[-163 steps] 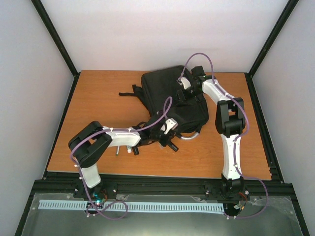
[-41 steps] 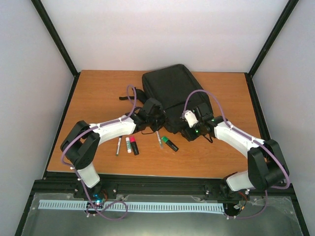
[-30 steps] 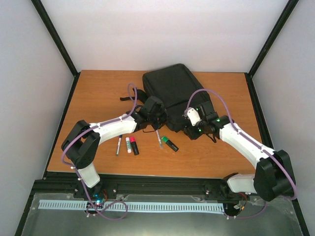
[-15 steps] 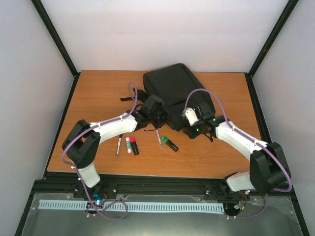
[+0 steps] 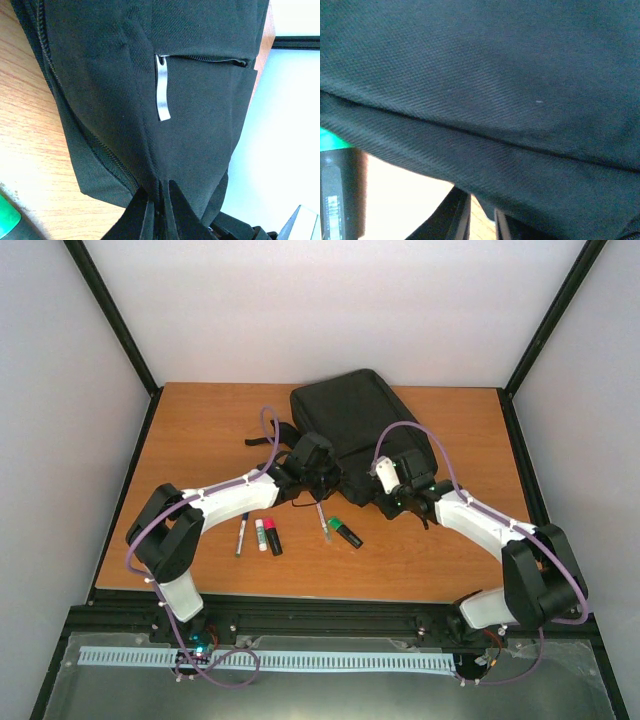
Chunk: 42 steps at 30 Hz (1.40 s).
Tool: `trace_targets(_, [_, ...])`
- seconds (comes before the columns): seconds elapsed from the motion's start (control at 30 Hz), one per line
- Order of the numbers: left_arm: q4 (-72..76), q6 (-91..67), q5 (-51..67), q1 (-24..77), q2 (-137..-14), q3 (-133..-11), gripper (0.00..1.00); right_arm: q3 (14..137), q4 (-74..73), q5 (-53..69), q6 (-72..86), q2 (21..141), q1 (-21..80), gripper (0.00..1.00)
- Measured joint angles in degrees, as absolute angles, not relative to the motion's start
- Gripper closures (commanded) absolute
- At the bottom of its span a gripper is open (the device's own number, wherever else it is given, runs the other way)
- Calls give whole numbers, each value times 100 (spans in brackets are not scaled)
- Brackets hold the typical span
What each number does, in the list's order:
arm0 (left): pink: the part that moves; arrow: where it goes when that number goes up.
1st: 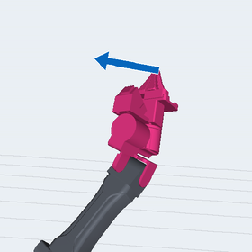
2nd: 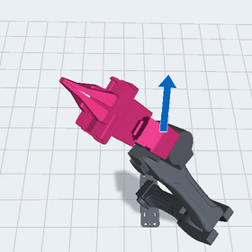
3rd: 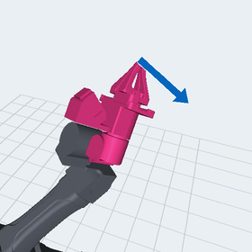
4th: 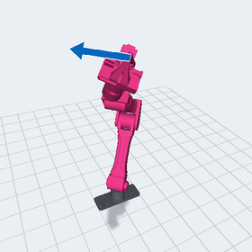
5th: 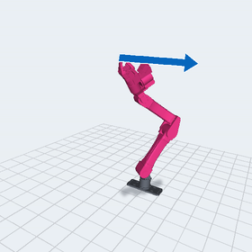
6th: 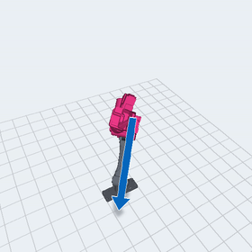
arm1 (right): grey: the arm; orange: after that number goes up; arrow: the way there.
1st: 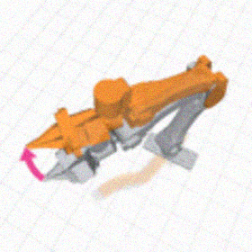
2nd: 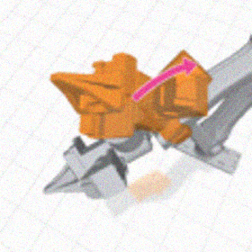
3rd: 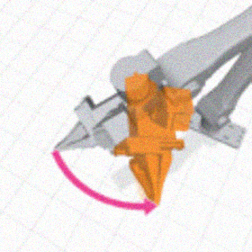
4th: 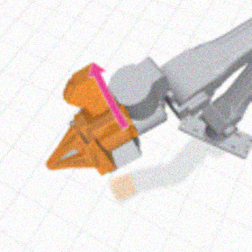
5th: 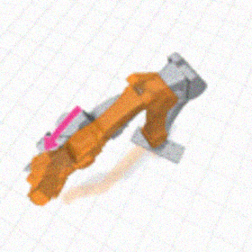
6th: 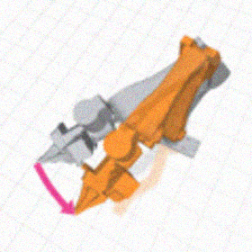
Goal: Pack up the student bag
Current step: Zip the student bag at the center of the board.
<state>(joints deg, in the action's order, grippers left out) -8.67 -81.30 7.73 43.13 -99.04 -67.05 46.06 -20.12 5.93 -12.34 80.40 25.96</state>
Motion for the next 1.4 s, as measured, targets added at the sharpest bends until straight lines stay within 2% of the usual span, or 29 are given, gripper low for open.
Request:
trace_targets(0.07, [-867, -8130, 773, 4313, -9904, -6705, 99, 4576, -1944, 572, -1256, 8040, 2596, 97])
trace_targets(0.5, [-1177, -7784, 489, 4309, -9904, -6702, 99, 4807, -2685, 639, -1953, 8136, 2252, 97])
trace_targets(0.9, [-1240, -6995, 360, 4189, -9904, -6276, 99, 5015, -3378, 528, -3081, 8530, 451, 97])
trace_targets(1.1, [-1328, -6219, 362, 4176, -9880, -6267, 99, 5223, -3301, 528, -3461, 8641, 99, 97])
trace_targets(1.17, [-1356, -5964, 364, 4174, -9826, -6248, 99, 5223, -3323, 666, -3557, 8632, 62, 94])
trace_targets(1.23, [-1402, -5758, 357, 4163, -9771, -6239, 99, 5190, -3385, 961, -3673, 8541, 49, 82])
trace_targets(1.3, [-1446, -5621, 338, 4152, -9745, -6235, 95, 5105, -3459, 1323, -3758, 8318, 49, 72])
trace_targets(1.33, [-1463, -5570, 338, 4150, -9745, -6235, 88, 5057, -3518, 1529, -3802, 8178, 49, 68])
trace_targets(1.4, [-1518, -5485, 346, 4141, -9747, -6235, 63, 5017, -3634, 1909, -3837, 7933, 51, 63])
